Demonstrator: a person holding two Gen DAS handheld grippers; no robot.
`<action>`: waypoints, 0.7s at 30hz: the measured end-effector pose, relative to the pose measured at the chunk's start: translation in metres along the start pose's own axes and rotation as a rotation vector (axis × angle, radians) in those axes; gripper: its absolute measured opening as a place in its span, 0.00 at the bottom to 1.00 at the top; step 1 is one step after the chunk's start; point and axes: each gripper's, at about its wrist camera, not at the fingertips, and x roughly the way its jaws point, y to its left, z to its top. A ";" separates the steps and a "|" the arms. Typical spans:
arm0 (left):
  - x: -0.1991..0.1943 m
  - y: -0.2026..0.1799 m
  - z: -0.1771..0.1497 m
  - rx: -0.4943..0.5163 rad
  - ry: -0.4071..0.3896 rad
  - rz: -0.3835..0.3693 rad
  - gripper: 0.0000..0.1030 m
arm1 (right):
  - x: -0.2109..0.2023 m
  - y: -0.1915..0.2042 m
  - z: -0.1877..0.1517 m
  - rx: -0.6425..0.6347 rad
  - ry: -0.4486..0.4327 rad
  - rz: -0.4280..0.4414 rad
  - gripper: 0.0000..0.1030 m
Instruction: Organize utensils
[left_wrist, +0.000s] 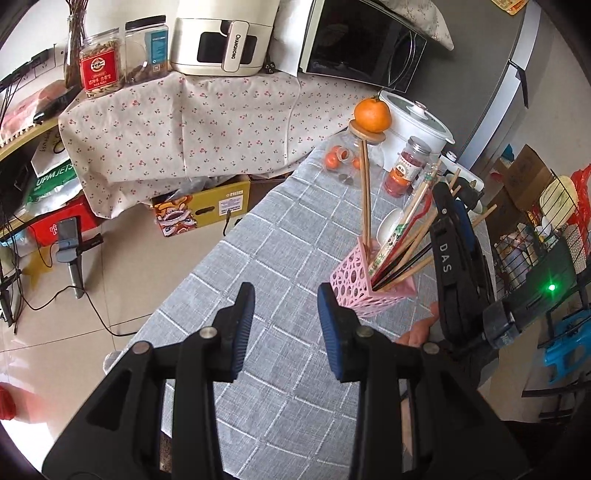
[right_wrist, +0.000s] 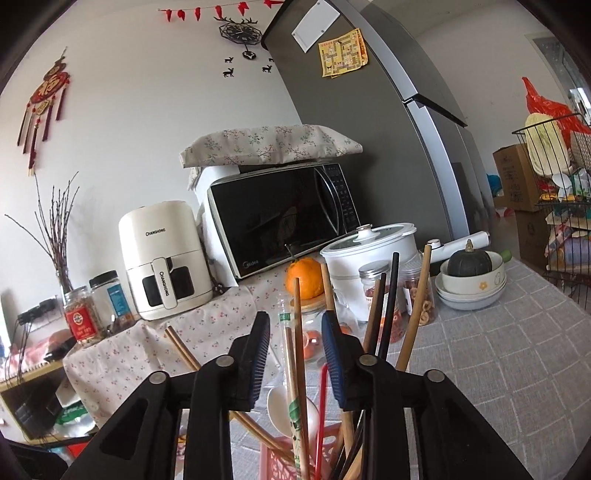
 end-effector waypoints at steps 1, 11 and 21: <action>0.000 0.000 0.000 -0.003 0.001 0.000 0.36 | -0.003 -0.001 0.003 -0.001 0.008 0.003 0.33; 0.005 -0.011 -0.007 -0.054 0.080 -0.076 0.36 | -0.022 -0.052 0.093 -0.053 0.149 0.028 0.55; 0.003 -0.041 -0.011 -0.103 0.091 -0.111 0.60 | -0.012 -0.127 0.129 0.036 0.500 0.016 0.56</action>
